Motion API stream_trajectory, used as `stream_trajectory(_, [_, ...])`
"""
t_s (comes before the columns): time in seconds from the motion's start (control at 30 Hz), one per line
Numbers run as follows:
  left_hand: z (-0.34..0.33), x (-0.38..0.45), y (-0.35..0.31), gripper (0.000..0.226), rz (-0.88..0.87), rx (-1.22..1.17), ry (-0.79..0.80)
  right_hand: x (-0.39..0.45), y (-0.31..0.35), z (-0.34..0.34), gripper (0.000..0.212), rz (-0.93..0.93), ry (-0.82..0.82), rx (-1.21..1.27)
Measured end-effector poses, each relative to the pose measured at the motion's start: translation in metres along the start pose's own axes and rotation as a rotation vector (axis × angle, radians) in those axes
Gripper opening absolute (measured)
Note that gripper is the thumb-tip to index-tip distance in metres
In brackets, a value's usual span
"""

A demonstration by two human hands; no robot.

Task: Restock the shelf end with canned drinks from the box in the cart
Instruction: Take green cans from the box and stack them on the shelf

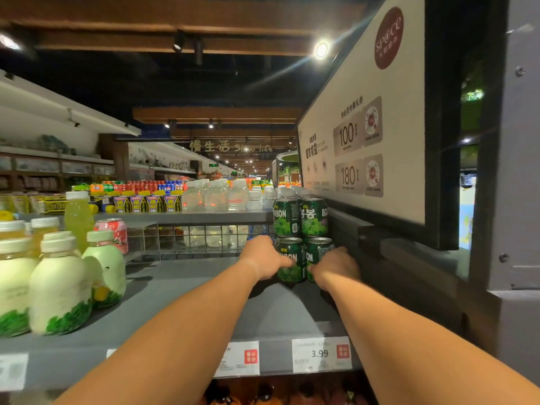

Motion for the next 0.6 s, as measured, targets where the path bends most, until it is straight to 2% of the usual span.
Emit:
stream_trajectory(0.13, [0.026,-0.034,-0.009,0.074,0.001,0.158,-0.063,-0.029,0.020,0.021,0.067,0.024,-0.072,-0.068])
stream_trajectory(0.2, [0.040,-0.058,-0.008,0.080,-0.014,0.162,-0.109,-0.053,0.037,0.026,0.063,0.147,-0.091,-0.077])
stream_trajectory(0.3, [0.059,-0.102,0.000,0.075,-0.034,0.126,-0.201,-0.107,0.067,0.021,0.054,0.392,-0.098,-0.044])
stream_trajectory(0.37, [0.070,-0.137,0.009,0.064,-0.060,0.070,-0.297,-0.149,0.085,0.009,0.053,0.501,-0.099,-0.063])
stream_trajectory(0.5, [0.076,-0.219,0.048,0.052,-0.071,-0.030,-0.447,-0.228,0.105,-0.039,0.039,0.675,-0.027,-0.035])
stream_trajectory(0.6, [0.069,-0.293,0.112,0.047,0.040,-0.111,-0.521,-0.282,0.109,-0.090,0.041,0.710,0.101,0.027])
Point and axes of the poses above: each hand's wrist, its own x-axis towards the middle knuckle, its own z-axis out of the back of the hand, y = z × x, the point moved 5 cm from there along x, towards the middle knuckle, and after that the axes turned 15 degrees about y, right-handed, at the moved point
